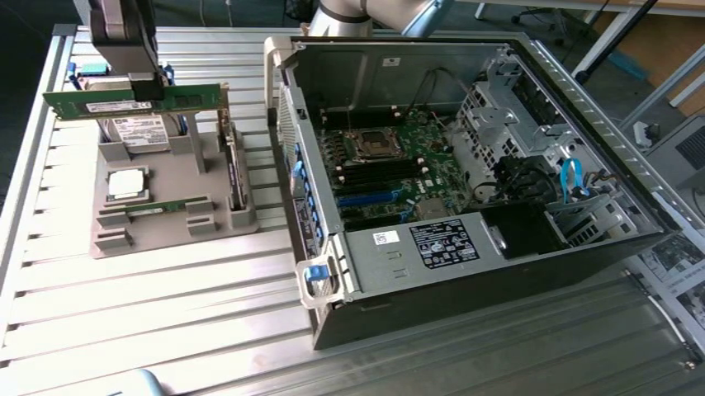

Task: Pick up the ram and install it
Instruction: 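Pick up the ram and move it above insertion slot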

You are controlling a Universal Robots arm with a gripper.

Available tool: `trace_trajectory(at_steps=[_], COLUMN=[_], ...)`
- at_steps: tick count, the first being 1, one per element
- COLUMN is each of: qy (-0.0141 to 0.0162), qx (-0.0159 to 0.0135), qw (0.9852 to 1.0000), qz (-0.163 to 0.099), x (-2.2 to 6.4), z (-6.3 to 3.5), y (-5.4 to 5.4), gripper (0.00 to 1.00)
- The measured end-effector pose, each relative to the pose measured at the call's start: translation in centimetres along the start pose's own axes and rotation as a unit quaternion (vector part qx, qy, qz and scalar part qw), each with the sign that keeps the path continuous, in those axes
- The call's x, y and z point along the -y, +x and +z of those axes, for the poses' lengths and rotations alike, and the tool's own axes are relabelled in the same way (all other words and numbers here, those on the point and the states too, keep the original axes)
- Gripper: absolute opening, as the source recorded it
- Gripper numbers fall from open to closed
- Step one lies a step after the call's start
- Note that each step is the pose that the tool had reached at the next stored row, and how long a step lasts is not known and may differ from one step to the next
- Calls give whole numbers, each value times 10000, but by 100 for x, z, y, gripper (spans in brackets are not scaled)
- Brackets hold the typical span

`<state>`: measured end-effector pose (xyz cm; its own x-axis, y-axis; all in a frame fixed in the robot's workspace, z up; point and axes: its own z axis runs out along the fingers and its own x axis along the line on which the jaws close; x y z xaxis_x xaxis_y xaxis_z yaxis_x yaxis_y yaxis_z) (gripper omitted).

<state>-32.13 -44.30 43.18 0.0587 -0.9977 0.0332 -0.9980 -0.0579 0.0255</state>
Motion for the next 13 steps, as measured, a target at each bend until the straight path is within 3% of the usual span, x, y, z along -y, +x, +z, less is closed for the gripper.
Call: trace_trajectory(at_steps=[13], qy=[-15], qx=[-2], qw=[10000], qz=[0], x=[62], z=[-2], y=[4], gripper=[13])
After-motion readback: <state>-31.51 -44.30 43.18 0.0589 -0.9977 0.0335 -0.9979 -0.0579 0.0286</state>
